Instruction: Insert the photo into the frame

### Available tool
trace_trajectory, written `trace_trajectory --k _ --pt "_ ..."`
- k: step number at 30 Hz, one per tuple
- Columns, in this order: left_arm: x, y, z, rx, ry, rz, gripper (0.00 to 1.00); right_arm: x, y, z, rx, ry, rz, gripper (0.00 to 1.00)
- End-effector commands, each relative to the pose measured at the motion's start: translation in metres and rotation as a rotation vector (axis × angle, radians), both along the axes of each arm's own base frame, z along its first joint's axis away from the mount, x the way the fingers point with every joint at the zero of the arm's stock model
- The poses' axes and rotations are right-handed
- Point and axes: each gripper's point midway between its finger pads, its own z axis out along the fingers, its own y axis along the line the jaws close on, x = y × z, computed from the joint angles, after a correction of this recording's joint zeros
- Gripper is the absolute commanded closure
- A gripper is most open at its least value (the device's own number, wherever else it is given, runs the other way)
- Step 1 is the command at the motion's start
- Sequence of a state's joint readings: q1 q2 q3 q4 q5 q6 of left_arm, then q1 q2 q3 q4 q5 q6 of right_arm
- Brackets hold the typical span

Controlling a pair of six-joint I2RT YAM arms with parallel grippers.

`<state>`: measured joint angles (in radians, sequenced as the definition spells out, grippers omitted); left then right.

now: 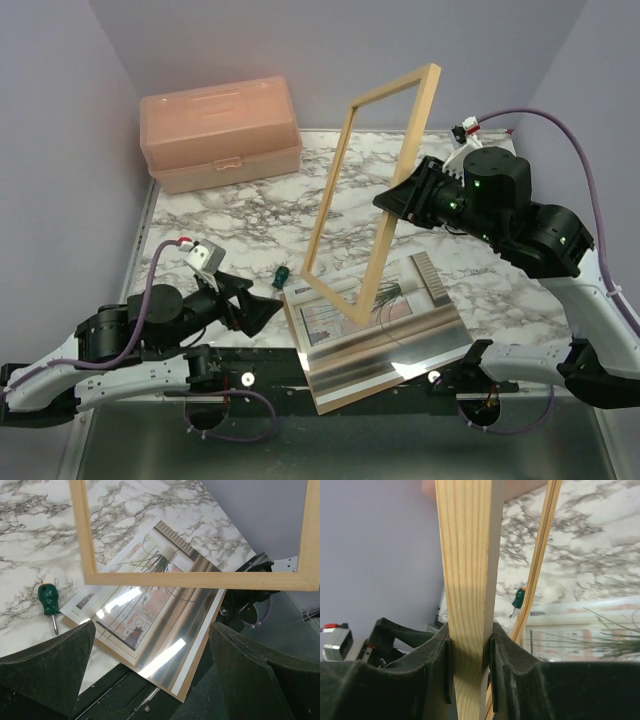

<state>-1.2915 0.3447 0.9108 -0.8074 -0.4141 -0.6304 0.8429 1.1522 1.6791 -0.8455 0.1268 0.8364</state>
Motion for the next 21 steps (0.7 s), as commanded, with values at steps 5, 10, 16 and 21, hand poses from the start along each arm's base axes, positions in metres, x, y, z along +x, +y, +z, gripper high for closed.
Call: trace_trajectory --k 5,10,16,21 --pt "-0.004 -0.03 0.002 0.059 0.086 -0.043 0.02 0.002 -0.024 -0.023 -0.294 0.061 -0.015 1.0" --pt "-0.005 -0.051 -0.002 0.103 0.164 -0.05 0.01 0.006 -0.008 -0.04 -0.362 0.115 0.047 1.0" --pt "-0.003 -0.064 -0.009 0.125 0.234 -0.06 0.01 0.013 0.014 -0.061 -0.422 0.183 0.133 0.99" --pt "0.006 -0.065 -0.018 0.077 0.313 -0.052 0.02 0.024 0.02 -0.07 -0.454 0.215 0.152 0.99"
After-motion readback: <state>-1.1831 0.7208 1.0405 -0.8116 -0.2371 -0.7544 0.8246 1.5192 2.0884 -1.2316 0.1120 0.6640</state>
